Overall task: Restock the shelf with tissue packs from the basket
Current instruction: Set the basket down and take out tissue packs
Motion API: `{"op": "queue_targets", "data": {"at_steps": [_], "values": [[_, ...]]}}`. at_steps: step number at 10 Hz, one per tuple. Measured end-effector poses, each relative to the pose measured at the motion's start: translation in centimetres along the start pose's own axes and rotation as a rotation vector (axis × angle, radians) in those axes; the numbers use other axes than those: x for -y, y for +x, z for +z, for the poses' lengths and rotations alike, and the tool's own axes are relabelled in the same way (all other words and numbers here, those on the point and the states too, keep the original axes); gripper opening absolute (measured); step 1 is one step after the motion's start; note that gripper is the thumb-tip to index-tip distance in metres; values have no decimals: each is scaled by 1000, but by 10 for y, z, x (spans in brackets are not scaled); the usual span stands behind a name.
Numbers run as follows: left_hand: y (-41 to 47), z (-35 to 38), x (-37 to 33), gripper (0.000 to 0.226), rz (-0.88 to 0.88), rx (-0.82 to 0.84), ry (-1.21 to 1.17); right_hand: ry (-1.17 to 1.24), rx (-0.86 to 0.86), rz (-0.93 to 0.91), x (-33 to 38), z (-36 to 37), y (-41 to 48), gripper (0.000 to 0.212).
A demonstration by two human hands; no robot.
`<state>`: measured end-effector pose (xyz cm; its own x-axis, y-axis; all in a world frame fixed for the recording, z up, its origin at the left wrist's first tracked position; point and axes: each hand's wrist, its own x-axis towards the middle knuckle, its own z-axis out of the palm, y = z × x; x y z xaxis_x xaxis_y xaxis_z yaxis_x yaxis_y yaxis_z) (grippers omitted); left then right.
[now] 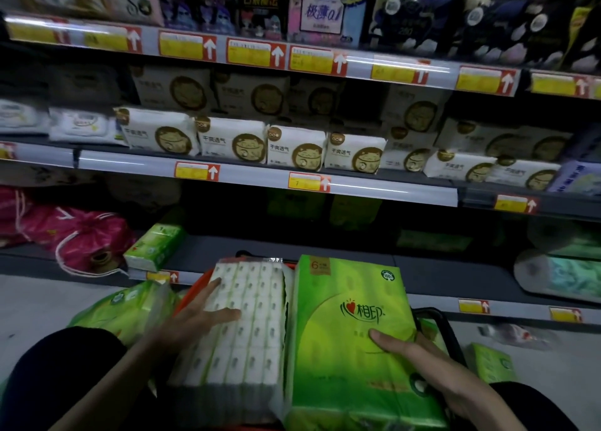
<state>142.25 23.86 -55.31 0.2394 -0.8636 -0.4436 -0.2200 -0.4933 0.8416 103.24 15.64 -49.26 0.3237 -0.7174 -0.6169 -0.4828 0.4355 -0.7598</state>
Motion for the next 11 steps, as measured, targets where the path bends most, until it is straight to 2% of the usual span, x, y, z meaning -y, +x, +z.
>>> {"op": "queue_targets", "data": {"at_steps": [1, 2, 3, 4, 5, 6, 7, 8, 9, 10, 11], "values": [[-17, 3, -22, 89, 4, 38, 7, 62, -82, -43, 0, 7, 3, 104], [-19, 5, -28, 79, 82, -169, 466, 38, -85, -60, 9, 5, 7, 104], [-34, 35, -41, 66, 311, -238, 723, 65, -124, -141, 25, 6, 8, 106], [-47, 70, -58, 51, 315, -27, 508, 13, -156, -152, 33, 0, 3, 113], [-49, 96, -69, 51, 282, -1, 400, 70, -61, -111, 37, -2, 0, 71], [-48, 108, -72, 68, 263, -47, 363, 136, -13, -59, 31, 2, -16, 54], [-53, 104, -75, 84, 176, -11, 145, 171, -107, -66, 15, 5, -18, 92], [-56, 99, -75, 61, 202, 97, -99, 275, -229, -97, -1, -1, -19, 110], [-67, 100, -77, 61, 191, 155, -395, 350, -253, -193, 11, 2, -37, 91], [-81, 89, -76, 117, 96, 87, -572, 469, -243, -258, 21, 1, -45, 116], [-95, 69, -77, 127, 37, 2, -758, 654, -249, -406, 30, 16, -53, 81]]}}
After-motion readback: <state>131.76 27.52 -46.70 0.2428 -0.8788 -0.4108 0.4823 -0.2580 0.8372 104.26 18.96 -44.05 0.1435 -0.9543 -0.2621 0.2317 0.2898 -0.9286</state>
